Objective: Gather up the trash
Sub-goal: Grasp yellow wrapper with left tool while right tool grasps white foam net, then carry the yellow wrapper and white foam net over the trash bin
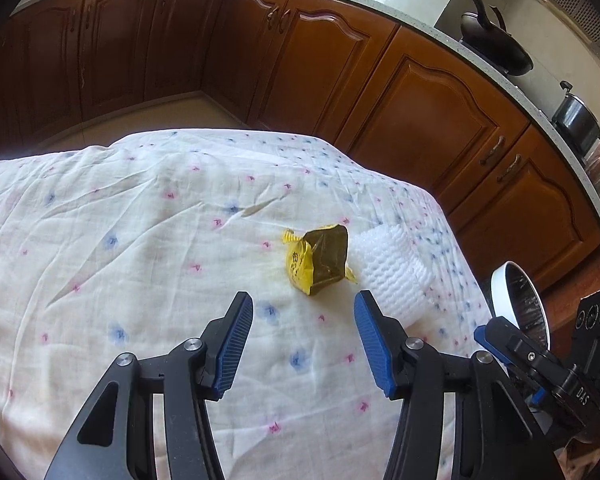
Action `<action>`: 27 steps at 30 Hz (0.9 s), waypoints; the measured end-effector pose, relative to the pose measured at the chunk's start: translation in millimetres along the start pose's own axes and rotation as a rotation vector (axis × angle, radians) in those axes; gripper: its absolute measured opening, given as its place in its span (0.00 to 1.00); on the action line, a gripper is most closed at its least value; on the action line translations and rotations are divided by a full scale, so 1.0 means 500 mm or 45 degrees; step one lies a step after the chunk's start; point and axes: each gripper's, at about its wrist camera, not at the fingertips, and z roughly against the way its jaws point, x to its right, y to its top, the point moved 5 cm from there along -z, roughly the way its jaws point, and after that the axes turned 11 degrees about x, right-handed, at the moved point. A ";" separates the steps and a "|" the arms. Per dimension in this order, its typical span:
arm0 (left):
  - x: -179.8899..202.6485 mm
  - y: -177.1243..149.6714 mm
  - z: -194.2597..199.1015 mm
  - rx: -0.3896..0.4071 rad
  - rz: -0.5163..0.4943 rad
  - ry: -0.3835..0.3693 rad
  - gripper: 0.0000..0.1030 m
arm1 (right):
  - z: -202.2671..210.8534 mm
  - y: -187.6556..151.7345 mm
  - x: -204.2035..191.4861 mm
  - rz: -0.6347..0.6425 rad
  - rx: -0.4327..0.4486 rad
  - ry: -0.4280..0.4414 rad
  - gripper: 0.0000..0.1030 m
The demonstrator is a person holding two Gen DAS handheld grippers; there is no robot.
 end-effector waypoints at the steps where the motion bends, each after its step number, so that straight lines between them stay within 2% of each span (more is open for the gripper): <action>1: -0.001 0.004 -0.011 -0.004 0.002 0.004 0.50 | -0.009 0.003 0.001 -0.009 -0.006 0.014 0.91; 3: -0.004 0.011 -0.035 -0.014 0.000 0.016 0.50 | -0.034 0.008 0.000 -0.034 -0.030 0.029 0.78; 5: -0.006 0.017 -0.059 -0.019 0.003 0.030 0.48 | -0.061 0.012 0.000 -0.048 -0.053 0.043 0.69; 7: -0.006 0.020 -0.083 -0.033 -0.002 0.034 0.42 | -0.085 0.013 -0.002 -0.043 -0.069 0.039 0.66; 9: -0.004 0.017 -0.103 -0.054 -0.011 0.037 0.26 | -0.111 0.011 -0.001 -0.047 -0.093 0.042 0.58; 10: -0.002 0.015 -0.112 -0.065 -0.019 0.034 0.22 | -0.124 0.008 0.001 -0.057 -0.110 0.047 0.54; 12: 0.001 0.007 -0.125 -0.077 -0.041 0.042 0.07 | -0.145 0.000 0.002 -0.071 -0.151 0.077 0.28; 14: 0.006 0.001 -0.125 -0.075 -0.059 0.043 0.06 | -0.147 -0.007 0.001 -0.055 -0.154 0.088 0.15; 20: 0.038 -0.019 -0.079 -0.054 -0.098 -0.002 0.04 | -0.077 -0.008 0.001 -0.005 -0.070 0.100 0.15; 27: 0.101 -0.074 -0.029 -0.063 -0.179 -0.076 0.04 | 0.024 -0.029 0.034 0.007 -0.003 0.054 0.15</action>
